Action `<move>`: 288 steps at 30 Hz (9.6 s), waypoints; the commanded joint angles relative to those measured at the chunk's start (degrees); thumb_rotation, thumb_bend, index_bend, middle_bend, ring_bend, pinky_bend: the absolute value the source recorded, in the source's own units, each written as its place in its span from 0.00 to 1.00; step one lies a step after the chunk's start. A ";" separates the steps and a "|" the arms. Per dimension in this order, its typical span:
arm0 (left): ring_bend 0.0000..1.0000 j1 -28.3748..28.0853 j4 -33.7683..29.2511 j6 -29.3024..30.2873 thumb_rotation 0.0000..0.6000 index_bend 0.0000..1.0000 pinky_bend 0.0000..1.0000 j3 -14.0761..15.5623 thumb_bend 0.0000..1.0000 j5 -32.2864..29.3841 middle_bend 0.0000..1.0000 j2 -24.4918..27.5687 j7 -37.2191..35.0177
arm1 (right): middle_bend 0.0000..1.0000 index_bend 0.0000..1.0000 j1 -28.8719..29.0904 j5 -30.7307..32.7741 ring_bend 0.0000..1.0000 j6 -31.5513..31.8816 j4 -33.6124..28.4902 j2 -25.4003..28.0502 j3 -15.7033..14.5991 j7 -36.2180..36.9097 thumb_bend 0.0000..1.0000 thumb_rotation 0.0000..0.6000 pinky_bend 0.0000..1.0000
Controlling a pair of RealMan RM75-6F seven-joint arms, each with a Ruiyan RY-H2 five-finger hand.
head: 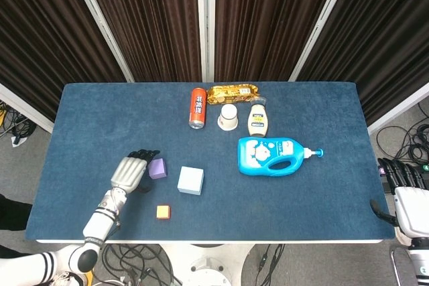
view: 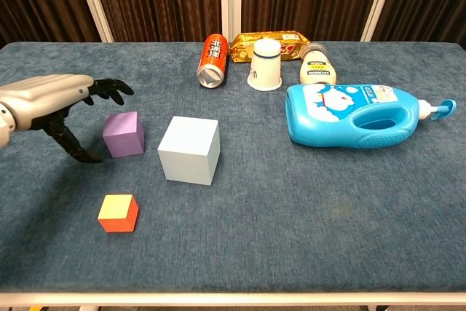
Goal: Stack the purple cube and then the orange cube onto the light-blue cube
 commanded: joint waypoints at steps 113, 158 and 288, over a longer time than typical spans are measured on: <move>0.34 -12.42 -5.20 1.40 1.00 0.37 0.32 2.54 0.31 13.47 0.59 1.34 -2.41 | 0.08 0.04 -0.56 -0.24 0.00 2.00 1.74 -0.14 1.11 3.25 0.23 1.00 0.00; 0.28 -13.14 -4.78 -0.84 1.00 0.26 0.28 3.17 0.23 12.56 0.40 1.78 -6.93 | 0.09 0.04 -0.25 -0.39 0.00 1.05 1.74 0.36 0.89 4.18 0.23 1.00 0.00; 0.43 2.87 -4.30 6.00 1.00 0.34 0.38 -1.68 0.25 14.67 0.63 13.21 -19.33 | 0.10 0.04 0.45 -0.04 0.00 1.10 3.28 -1.10 1.43 3.84 0.23 1.00 0.00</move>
